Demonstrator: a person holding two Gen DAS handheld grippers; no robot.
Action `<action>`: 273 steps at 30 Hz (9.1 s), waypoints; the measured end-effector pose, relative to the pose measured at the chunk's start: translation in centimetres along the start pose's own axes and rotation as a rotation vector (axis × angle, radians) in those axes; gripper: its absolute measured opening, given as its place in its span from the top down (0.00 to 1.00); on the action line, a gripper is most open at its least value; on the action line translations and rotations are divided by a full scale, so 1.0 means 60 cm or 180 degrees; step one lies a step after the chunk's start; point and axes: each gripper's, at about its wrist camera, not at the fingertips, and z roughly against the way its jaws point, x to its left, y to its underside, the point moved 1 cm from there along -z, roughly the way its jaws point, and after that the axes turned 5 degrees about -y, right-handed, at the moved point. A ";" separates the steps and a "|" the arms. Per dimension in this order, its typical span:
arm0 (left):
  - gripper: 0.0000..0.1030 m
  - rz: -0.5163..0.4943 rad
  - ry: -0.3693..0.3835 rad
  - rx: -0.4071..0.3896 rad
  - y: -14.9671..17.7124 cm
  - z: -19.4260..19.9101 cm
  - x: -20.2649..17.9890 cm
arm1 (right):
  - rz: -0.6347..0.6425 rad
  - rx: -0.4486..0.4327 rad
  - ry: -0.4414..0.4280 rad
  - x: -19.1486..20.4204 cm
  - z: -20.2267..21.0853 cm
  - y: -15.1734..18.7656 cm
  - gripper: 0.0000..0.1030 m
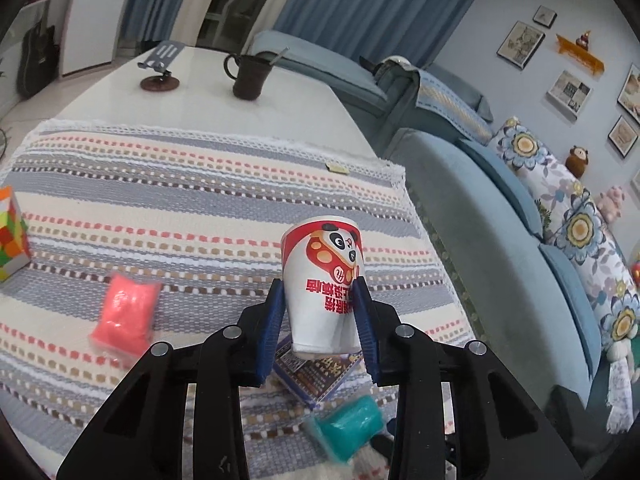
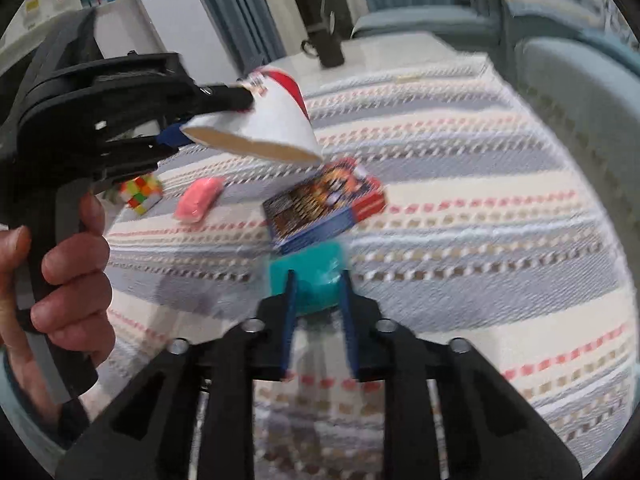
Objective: Collect trash
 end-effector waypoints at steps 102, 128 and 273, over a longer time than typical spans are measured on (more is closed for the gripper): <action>0.49 -0.0363 -0.0047 -0.0048 0.072 0.111 -0.034 | 0.0165 -0.0446 0.0737 -0.003 0.161 -0.035 0.52; 0.62 -0.0324 -0.0918 0.0232 0.042 -0.051 0.179 | -0.0057 0.0367 0.0180 0.015 -0.105 -0.081 0.43; 0.10 -0.1772 0.0069 -0.0877 0.378 0.255 -0.445 | -0.0845 -0.1845 0.2670 -0.106 0.603 0.295 0.33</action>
